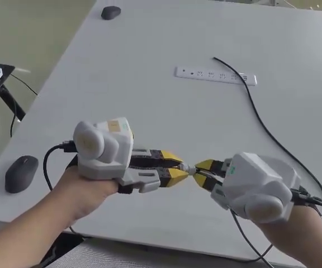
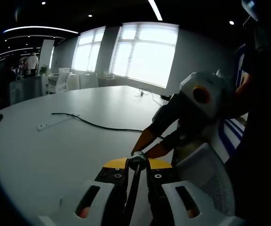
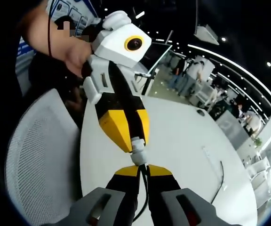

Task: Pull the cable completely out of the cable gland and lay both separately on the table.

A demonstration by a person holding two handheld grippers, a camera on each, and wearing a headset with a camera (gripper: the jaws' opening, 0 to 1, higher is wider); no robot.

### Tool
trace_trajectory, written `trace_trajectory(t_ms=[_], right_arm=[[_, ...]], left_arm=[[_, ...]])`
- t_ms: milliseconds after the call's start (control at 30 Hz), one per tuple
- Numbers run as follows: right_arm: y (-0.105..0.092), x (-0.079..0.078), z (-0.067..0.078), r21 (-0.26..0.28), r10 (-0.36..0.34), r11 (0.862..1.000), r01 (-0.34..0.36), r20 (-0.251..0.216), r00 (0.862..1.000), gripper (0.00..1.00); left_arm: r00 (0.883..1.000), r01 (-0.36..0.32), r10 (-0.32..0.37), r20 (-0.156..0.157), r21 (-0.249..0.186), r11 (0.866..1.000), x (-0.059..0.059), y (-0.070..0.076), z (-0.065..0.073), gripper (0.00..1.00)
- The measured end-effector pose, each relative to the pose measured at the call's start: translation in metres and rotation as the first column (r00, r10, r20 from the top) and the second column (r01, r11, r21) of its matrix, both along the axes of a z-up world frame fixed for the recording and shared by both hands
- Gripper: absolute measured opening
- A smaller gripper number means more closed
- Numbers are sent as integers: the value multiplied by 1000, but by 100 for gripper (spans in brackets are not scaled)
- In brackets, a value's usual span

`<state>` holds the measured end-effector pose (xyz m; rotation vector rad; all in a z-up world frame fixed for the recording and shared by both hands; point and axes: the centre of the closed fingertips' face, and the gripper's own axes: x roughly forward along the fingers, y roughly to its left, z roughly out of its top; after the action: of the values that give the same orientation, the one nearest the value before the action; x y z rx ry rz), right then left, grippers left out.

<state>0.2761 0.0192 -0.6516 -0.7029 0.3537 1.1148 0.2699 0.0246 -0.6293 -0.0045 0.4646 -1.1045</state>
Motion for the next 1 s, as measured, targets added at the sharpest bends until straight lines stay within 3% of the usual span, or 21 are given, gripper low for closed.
trace_trajectory(t_ms=[133, 233, 467, 567, 767, 1000], right_arm=[[-1, 1, -1, 17, -15, 1000, 16, -24, 1000, 0], [-8, 5, -8, -2, -45, 999, 45, -35, 998, 0], [-22, 13, -15, 14, -120, 992, 121, -94, 988, 0], [-26, 14, -21, 27, -150, 988, 155, -141, 979, 0], [-30, 12, -29, 45, -182, 980, 194, -190, 965, 0], [-38, 17, -36, 73, -246, 958, 276, -280, 928, 0]], left_arm=[[1000, 3, -3, 0, 4, 1000, 0, -1, -1, 15], [1000, 2, -2, 2, 3, 1000, 0, -1, 0, 15], [1000, -2, 2, 2, -9, 1000, 1, 0, 1, 15], [1000, -6, 6, 3, -9, 1000, 2, 1, 2, 15], [1000, -5, 5, 4, -6, 1000, 3, 0, 0, 15], [1000, -8, 8, 3, -8, 1000, 4, 0, 0, 15]])
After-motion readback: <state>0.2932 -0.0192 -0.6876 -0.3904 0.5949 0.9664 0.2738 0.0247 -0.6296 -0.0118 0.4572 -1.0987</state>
